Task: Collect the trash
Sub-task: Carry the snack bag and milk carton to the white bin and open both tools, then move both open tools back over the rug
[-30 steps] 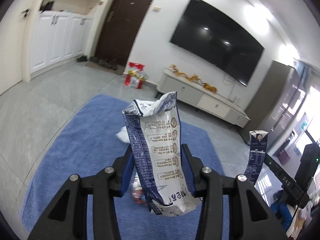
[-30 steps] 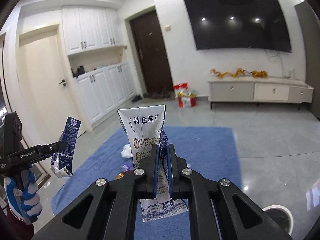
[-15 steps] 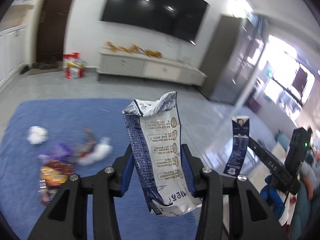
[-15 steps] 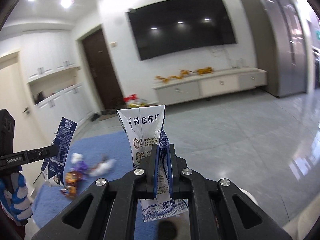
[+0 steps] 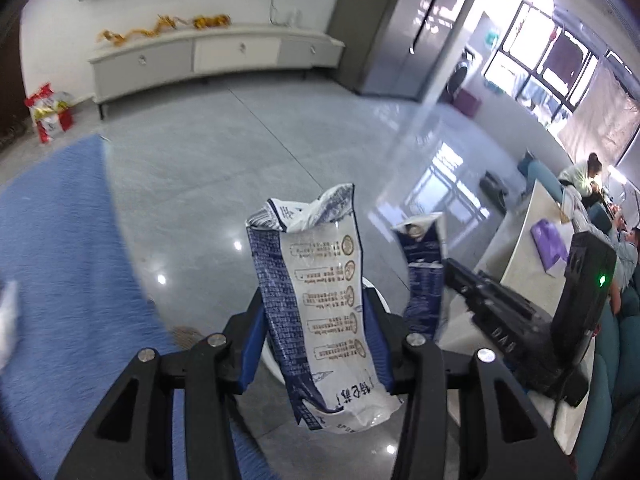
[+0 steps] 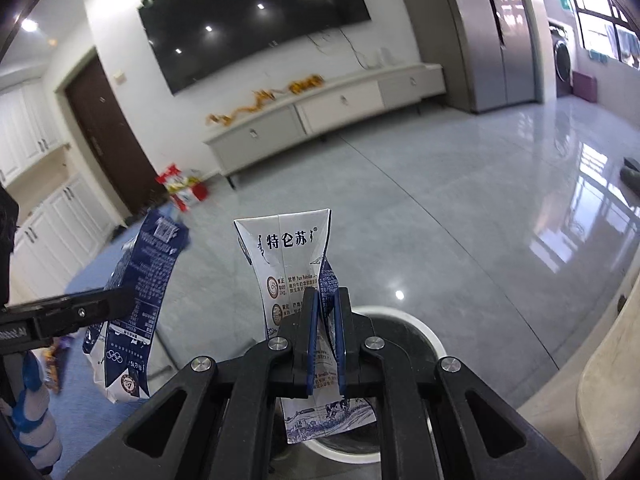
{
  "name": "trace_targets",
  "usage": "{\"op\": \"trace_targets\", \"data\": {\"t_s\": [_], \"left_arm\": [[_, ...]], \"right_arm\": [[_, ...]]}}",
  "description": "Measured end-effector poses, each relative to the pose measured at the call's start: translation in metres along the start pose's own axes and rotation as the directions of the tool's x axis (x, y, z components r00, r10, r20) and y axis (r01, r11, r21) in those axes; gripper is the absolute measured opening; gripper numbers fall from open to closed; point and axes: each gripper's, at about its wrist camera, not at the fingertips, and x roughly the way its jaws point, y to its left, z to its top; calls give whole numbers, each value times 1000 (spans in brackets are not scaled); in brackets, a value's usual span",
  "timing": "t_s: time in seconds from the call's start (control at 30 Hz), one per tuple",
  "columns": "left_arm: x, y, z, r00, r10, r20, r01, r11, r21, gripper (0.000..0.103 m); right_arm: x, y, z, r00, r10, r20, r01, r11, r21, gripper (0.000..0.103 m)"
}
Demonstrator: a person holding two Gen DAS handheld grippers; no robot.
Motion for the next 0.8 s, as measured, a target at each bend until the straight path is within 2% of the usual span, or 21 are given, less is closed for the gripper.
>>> {"op": "trace_targets", "data": {"t_s": [0.13,0.17,0.2,0.27,0.4,0.53,0.67,0.73,0.8], "left_arm": [[39,-8,10,999,-16,-51,17,1000,5,44],[47,-8,11,998,-22,-64,22,1000,-1,45],[53,-8,11,997,-27,-75,26,1000,-10,47],[56,-2,11,995,-49,-88,46,998,-35,48],[46,5,5,996,-44,-75,41,998,-40,49],[19,15,0,1000,19,-23,-20,999,-32,49],[-18,24,-8,991,117,66,-115,993,-22,50],[-42,31,-15,976,177,124,-175,984,-32,53],[-66,37,-22,951,248,184,-244,969,-45,56]], "right_arm": [[16,-16,-14,999,-30,-42,30,999,14,12],[19,-17,-15,998,-41,-47,42,999,13,15],[22,-19,-16,997,-47,-53,48,999,17,24],[23,-19,-19,997,-49,-58,50,998,29,31],[17,-16,-24,997,-51,-58,53,998,35,31],[12,-4,-20,997,-55,-46,55,998,9,33],[-2,15,-14,999,-49,-15,48,998,-33,37],[-14,31,-10,999,-34,8,34,998,-55,38],[-24,43,-8,999,-18,26,19,998,-66,41]]}}
